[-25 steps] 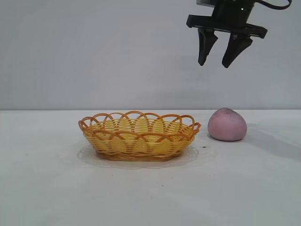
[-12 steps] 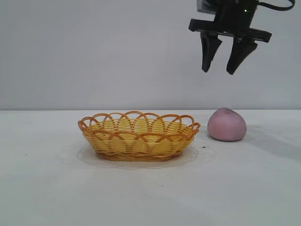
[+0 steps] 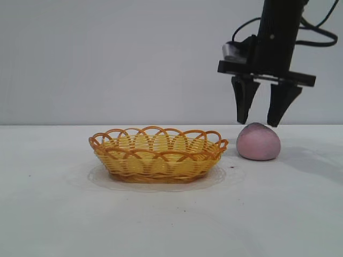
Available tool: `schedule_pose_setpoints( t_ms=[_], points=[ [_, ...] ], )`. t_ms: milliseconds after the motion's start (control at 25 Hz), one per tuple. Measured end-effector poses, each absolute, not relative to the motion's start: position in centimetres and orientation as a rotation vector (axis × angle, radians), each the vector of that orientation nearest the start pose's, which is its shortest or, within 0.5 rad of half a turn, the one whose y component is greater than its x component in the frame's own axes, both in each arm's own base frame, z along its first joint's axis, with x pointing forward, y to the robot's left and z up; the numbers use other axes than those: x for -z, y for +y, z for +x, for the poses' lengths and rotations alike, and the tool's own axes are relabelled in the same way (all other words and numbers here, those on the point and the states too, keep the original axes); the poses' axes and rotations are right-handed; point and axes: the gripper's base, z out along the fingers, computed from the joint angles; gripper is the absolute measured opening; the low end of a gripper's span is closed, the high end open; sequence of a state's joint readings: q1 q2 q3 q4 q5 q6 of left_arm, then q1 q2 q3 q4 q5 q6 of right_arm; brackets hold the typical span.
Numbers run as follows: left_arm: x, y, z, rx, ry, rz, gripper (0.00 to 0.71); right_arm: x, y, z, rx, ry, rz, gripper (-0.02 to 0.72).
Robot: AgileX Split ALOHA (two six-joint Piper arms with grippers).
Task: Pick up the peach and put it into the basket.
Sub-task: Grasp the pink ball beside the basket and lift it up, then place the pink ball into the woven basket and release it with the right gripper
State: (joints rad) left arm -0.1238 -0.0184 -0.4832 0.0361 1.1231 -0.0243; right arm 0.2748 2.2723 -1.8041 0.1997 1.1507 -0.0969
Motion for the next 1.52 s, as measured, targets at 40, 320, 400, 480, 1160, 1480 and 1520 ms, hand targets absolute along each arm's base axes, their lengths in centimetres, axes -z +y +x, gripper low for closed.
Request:
schedule_pose_setpoints(
  t_ms=[40, 320, 400, 480, 1160, 1480, 1520],
  points=[
    [-26.8, 0.4, -0.8, 0.045, 2.102, 0.102, 0.377, -14.5, 14.0, 43.5, -0.291, 3.086, -0.47, 0.299],
    [-26.8, 0.4, -0.8, 0.045, 2.102, 0.102, 0.377, -18.0, 14.8, 43.1, -0.309, 2.968, -0.59, 0.0],
    [-26.8, 0.4, -0.8, 0.045, 2.102, 0.102, 0.377, -21.3, 16.2, 42.2, -0.337, 2.867, -0.679, 0.0],
    [-26.8, 0.4, -0.8, 0.045, 2.102, 0.102, 0.377, -24.4, 18.2, 40.6, -0.395, 2.772, -0.772, 0.0],
    [-26.8, 0.4, -0.8, 0.045, 2.102, 0.102, 0.377, -17.2, 27.8, 36.7, -0.445, 2.846, -1.092, 0.062],
    [-26.8, 0.4, -0.8, 0.045, 2.102, 0.102, 0.377, -17.2, 27.7, 36.6, -0.438, 2.879, -1.065, 0.35],
    [-26.8, 0.4, -0.8, 0.045, 2.102, 0.102, 0.377, -17.5, 27.6, 36.5, -0.434, 2.877, -1.063, 0.389]
  ],
)
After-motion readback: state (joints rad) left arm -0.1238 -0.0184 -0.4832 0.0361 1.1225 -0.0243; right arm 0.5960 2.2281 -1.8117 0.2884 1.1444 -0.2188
